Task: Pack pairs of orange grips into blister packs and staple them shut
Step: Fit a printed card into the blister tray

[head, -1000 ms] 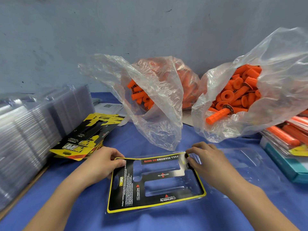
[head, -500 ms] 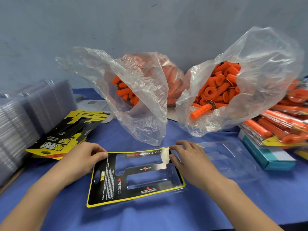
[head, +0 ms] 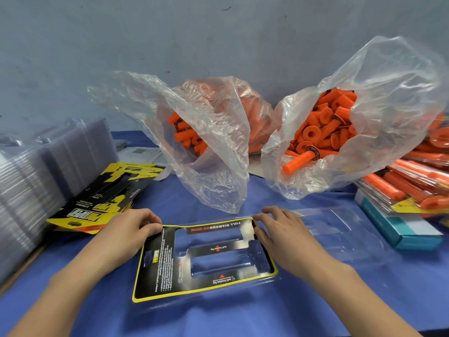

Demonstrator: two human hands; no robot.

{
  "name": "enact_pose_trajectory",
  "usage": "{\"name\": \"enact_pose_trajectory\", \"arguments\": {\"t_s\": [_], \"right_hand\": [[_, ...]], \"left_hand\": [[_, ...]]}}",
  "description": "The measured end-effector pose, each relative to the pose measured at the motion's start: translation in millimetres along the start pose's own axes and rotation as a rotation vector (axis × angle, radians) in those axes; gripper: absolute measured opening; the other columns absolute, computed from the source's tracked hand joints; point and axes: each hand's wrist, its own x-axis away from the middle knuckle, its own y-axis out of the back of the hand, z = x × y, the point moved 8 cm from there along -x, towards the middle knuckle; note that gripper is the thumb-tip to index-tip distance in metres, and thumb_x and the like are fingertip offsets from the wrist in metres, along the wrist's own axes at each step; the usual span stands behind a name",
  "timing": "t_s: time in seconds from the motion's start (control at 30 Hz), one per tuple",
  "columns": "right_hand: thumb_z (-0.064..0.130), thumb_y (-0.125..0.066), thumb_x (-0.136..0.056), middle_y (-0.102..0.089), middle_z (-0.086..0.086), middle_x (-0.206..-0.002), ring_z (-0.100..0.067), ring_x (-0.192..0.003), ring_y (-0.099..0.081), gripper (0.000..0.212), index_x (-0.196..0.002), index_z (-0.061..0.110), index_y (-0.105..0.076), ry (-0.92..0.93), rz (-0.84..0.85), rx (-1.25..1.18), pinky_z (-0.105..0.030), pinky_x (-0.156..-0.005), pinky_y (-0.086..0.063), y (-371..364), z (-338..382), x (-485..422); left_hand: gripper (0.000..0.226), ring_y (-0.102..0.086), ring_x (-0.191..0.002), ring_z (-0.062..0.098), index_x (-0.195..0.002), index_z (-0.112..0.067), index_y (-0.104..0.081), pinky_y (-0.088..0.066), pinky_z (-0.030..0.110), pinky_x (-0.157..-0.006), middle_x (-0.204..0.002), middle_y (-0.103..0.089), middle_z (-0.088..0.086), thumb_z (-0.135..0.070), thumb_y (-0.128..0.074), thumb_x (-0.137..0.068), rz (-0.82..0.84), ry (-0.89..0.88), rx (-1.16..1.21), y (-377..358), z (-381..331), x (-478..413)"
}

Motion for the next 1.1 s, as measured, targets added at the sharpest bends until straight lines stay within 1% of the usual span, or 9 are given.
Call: {"name": "enact_pose_trajectory", "arguments": {"t_s": [0.1,0.23,0.4,0.53,0.6,0.73,0.87,1.0,1.1], "right_hand": [[0.046,-0.030,-0.104,-0.034,0.006,-0.152,-0.022,-0.138,-0.033,0.044,-0.145,0.034,-0.040,0.002,-0.001,0.008,-0.035,-0.112,-0.025,1.3,1.2,0.2],[0.047,-0.031,-0.104,-0.035,0.007,-0.151,-0.021,-0.138,-0.033,0.044,-0.146,0.033,-0.038,0.032,-0.066,-0.015,-0.032,-0.111,-0.022,12.4,11.6,0.5],[0.046,-0.039,-0.103,-0.035,0.011,-0.151,-0.016,-0.137,-0.032,0.049,-0.150,0.033,-0.034,0.184,-0.147,-0.174,-0.027,-0.111,-0.021,32.4,57.2,-10.2],[0.041,-0.044,-0.102,-0.039,0.012,-0.150,-0.016,-0.133,-0.036,0.053,-0.152,0.032,-0.030,0.273,-0.131,-0.349,-0.029,-0.108,-0.028,37.4,100.2,-26.6],[0.038,-0.046,-0.102,-0.042,0.010,-0.148,-0.018,-0.132,-0.039,0.052,-0.152,0.031,-0.031,0.319,-0.109,-0.372,-0.031,-0.106,-0.032,34.2,121.5,-32.6],[0.033,-0.052,-0.100,-0.055,0.009,-0.131,-0.019,-0.118,-0.051,0.039,-0.139,0.034,-0.050,0.394,-0.076,-0.419,-0.037,-0.096,-0.042,20.9,144.8,-35.7],[0.027,-0.056,-0.098,-0.053,0.012,-0.113,-0.014,-0.101,-0.053,0.029,-0.125,0.036,-0.057,0.358,-0.157,-0.460,-0.027,-0.077,-0.039,12.9,140.1,-32.8],[0.033,-0.056,-0.097,-0.051,0.014,-0.115,-0.012,-0.101,-0.053,0.025,-0.122,0.039,-0.055,0.355,-0.201,-0.443,-0.035,-0.075,-0.048,14.0,142.4,-29.2],[0.035,-0.056,-0.097,-0.049,0.016,-0.116,-0.010,-0.098,-0.050,0.021,-0.118,0.037,-0.054,0.349,-0.212,-0.437,-0.034,-0.072,-0.046,15.6,143.2,-28.7]], "left_hand": [[0.009,-0.061,-0.067,0.001,-0.082,-0.032,-0.063,-0.044,0.026,-0.059,-0.068,-0.069,-0.011,-0.034,-0.066,-0.091,-0.012,-0.005,0.006,2.4,2.8,0.5],[0.012,-0.060,-0.069,0.000,-0.081,-0.033,-0.061,-0.045,0.027,-0.062,-0.072,-0.066,-0.012,-0.038,-0.067,-0.090,-0.026,-0.029,0.003,5.0,4.2,-0.1],[0.014,-0.057,-0.063,0.005,-0.078,-0.039,-0.059,-0.044,0.030,-0.060,-0.070,-0.065,-0.008,-0.042,-0.071,-0.086,-0.072,-0.091,0.122,11.5,-2.2,0.2],[0.012,-0.051,-0.058,0.006,-0.086,-0.040,-0.057,-0.038,0.025,-0.056,-0.068,-0.060,-0.010,-0.043,-0.068,-0.086,-0.120,-0.193,0.165,17.6,-14.4,3.3],[0.012,-0.052,-0.060,0.008,-0.087,-0.038,-0.058,-0.039,0.021,-0.058,-0.068,-0.060,-0.008,-0.043,-0.069,-0.086,-0.141,-0.235,0.180,19.2,-19.3,5.1],[0.012,-0.051,-0.062,0.010,-0.087,-0.035,-0.059,-0.039,0.023,-0.062,-0.069,-0.060,-0.006,-0.042,-0.068,-0.087,-0.151,-0.284,0.191,18.9,-24.0,6.6],[0.011,-0.059,-0.069,0.012,-0.084,-0.034,-0.062,-0.043,0.019,-0.063,-0.074,-0.065,-0.011,-0.036,-0.072,-0.086,-0.120,-0.287,0.216,14.9,-23.7,8.0],[0.010,-0.061,-0.073,0.011,-0.079,-0.034,-0.068,-0.043,0.015,-0.063,-0.077,-0.067,-0.016,-0.030,-0.073,-0.087,-0.130,-0.288,0.222,16.2,-22.7,9.4],[0.009,-0.063,-0.076,0.002,-0.083,-0.035,-0.072,-0.043,0.012,-0.066,-0.079,-0.068,-0.023,-0.039,-0.066,-0.089,-0.115,-0.286,0.250,16.4,-22.6,10.1]]}}
